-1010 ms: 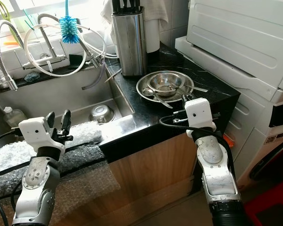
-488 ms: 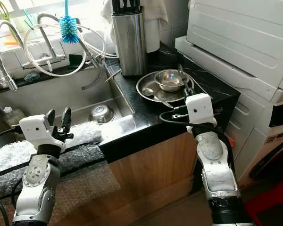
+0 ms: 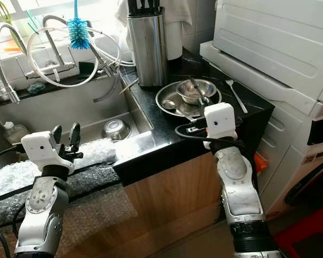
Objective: Kitchen organization
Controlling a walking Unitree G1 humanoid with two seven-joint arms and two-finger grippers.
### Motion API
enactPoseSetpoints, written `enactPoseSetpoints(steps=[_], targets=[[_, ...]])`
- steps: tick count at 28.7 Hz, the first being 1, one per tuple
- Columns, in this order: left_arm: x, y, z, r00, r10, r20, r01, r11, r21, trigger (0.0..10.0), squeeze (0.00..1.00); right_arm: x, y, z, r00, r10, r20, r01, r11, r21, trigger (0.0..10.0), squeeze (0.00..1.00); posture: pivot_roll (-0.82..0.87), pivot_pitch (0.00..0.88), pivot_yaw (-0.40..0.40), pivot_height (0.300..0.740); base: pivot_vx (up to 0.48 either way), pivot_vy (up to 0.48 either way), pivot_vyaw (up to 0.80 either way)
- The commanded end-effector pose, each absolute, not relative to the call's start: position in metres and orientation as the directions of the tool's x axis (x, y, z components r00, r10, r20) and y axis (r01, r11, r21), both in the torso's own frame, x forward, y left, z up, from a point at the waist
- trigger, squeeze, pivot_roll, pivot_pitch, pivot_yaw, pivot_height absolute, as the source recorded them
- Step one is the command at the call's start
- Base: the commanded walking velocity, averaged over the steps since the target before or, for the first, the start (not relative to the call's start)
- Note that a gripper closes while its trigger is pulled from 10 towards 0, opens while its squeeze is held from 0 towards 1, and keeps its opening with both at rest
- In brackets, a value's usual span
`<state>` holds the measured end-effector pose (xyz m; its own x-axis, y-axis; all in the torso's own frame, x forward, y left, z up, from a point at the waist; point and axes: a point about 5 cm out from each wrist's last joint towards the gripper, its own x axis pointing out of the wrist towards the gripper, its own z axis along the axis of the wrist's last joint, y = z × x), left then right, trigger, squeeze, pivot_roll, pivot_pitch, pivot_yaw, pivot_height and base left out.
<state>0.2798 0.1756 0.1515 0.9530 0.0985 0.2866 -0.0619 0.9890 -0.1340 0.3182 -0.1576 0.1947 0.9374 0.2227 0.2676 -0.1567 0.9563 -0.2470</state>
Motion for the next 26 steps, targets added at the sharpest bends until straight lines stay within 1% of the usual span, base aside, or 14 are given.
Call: enactPoseSetpoints(steps=[1,4,6,9,10,12,13,14,16,18,20,21,24,26], targets=[[0.284,0.175,0.154,0.949,0.098,0.299,-0.062,0.990,-0.125,10.0,0.00,0.315,-0.137,0.224,0.877,0.319,0.360,-0.259,0.944,-0.206,10.0,0.00,-0.16,0.000,0.113,0.740,0.000,0.000,0.00],[0.284,0.174,0.155,0.949,0.094,0.301,-0.058,0.990,-0.126,10.0,0.00,0.314,-0.135,0.227,0.867,0.333,0.370,-0.278,0.941,-0.195,10.0,0.00,-0.16,0.000,0.113,0.740,0.000,0.000,0.00],[0.286,0.171,0.158,0.947,0.085,0.310,-0.047,0.991,-0.126,10.0,0.00,0.313,-0.127,0.239,0.837,0.381,0.392,-0.371,0.923,-0.105,10.0,0.00,-0.16,0.000,0.109,0.740,0.000,0.000,0.00],[0.286,0.170,0.159,0.946,0.080,0.315,-0.043,0.991,-0.124,10.0,0.00,0.312,-0.123,0.244,0.820,0.407,0.403,-0.423,0.904,-0.053,10.0,0.00,-0.16,0.000,0.108,0.740,0.000,0.000,0.00],[0.287,0.169,0.160,0.944,0.075,0.321,-0.039,0.992,-0.118,10.0,0.00,0.310,-0.118,0.248,0.799,0.438,0.412,-0.484,0.875,0.007,10.0,0.00,-0.16,0.000,0.108,0.740,0.000,0.000,0.00],[0.288,0.165,0.164,0.940,0.037,0.340,-0.020,0.998,-0.054,10.0,0.00,0.309,-0.113,0.250,0.777,0.482,0.405,-0.549,0.834,0.059,10.0,0.00,-0.15,0.000,0.103,0.740,0.000,0.000,0.00],[0.288,0.165,0.164,0.940,0.037,0.340,-0.020,0.998,-0.054,10.0,0.00,0.309,-0.113,0.250,0.777,0.482,0.405,-0.549,0.834,0.059,10.0,0.00,-0.15,0.000,0.103,0.740,0.000,0.000,0.00],[0.289,0.160,0.168,0.932,-0.010,0.362,-0.002,0.999,0.033,10.0,0.00,0.309,-0.109,0.248,0.771,0.507,0.385,-0.590,0.796,0.134,10.0,0.00,-0.15,0.000,0.101,0.740,0.000,0.000,0.00],[0.290,0.157,0.170,0.928,-0.031,0.371,0.005,0.998,0.070,10.0,0.00,0.309,-0.107,0.247,0.772,0.512,0.378,-0.604,0.776,0.182,10.0,0.00,-0.15,0.000,0.100,0.740,0.000,0.000,0.00],[0.290,0.157,0.170,0.928,-0.033,0.372,0.006,0.997,0.074,10.0,0.00,0.309,-0.107,0.247,0.772,0.514,0.375,-0.606,0.772,0.190,10.0,0.00,-0.15,0.000,0.100,0.740,0.000,0.000,0.00],[0.290,0.155,0.172,0.922,-0.068,0.382,0.016,0.990,0.138,10.0,0.00,0.311,-0.103,0.243,0.774,0.542,0.328,-0.621,0.752,0.223,10.0,0.00,-0.14,0.000,0.097,0.740,0.000,0.000,0.00],[0.290,0.155,0.172,0.922,-0.068,0.382,0.016,0.990,0.138,10.0,0.00,0.311,-0.103,0.243,0.774,0.542,0.328,-0.621,0.752,0.223,10.0,0.00,-0.14,0.000,0.097,0.740,0.000,0.000,0.00],[0.290,0.149,0.175,0.909,-0.130,0.397,0.033,0.970,0.241,10.0,0.00,0.310,-0.095,0.234,0.766,0.585,0.267,-0.643,0.699,0.313,10.0,0.00,-0.13,0.000,0.093,0.740,0.000,0.000,0.00],[0.290,0.148,0.175,0.906,-0.136,0.400,0.034,0.967,0.253,10.0,0.00,0.310,-0.094,0.234,0.765,0.587,0.265,-0.645,0.694,0.321,10.0,0.00,-0.13,0.000,0.093,0.740,0.000,0.000,0.00]])
